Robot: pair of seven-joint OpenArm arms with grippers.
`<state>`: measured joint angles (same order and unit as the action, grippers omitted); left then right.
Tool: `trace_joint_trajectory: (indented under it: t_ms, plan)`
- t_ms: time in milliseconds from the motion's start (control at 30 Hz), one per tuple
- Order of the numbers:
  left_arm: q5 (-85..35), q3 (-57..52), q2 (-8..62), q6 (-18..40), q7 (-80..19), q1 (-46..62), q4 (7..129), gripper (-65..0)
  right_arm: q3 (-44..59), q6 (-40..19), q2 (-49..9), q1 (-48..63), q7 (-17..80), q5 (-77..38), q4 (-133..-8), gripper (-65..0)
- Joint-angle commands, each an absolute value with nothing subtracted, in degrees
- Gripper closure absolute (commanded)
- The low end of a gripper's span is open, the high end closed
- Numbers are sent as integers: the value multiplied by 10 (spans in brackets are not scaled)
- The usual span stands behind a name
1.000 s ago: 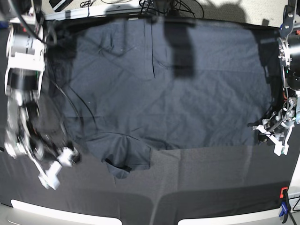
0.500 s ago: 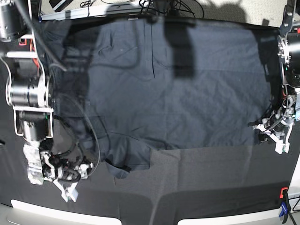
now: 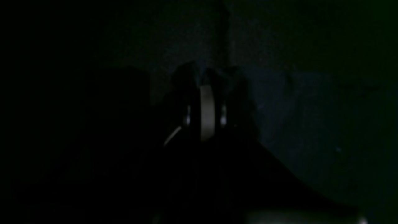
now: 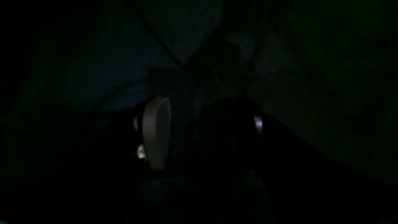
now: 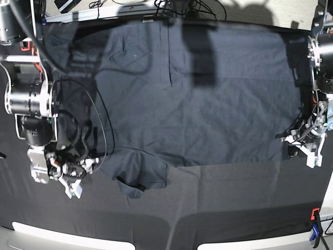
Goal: Layout the t-shirt on the table in an organized manner, then fold the t-shirt properly
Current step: 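Lower both grippers along the shirt's sides toward the hem, then grasp the shirt sides and fold them toward the collar with both grippers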
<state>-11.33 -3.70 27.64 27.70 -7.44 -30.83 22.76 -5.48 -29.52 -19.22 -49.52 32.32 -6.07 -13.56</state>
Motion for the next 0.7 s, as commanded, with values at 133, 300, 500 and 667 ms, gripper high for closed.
trace_joint_trajectory:
  t_ms: [133, 300, 500, 667]
  plan:
    - [-101, -37, 286, 274, -89, -315, 229, 0, -53, -321, -195, -496, 319, -81, -142, -259]
    - [-101, -37, 285, 274, -84, -315, 229, 0, -53, -383, -195, -495, 319, -81, -142, -170]
    - [-101, -37, 281, 274, -84, -314, 229, 0, -53, -400, -195, -495, 330, -109, -156, -78]
    - [-105, -37, 279, 274, -63, -314, 230, 0, -53, -400, -197, -495, 331, -108, -208, 0]
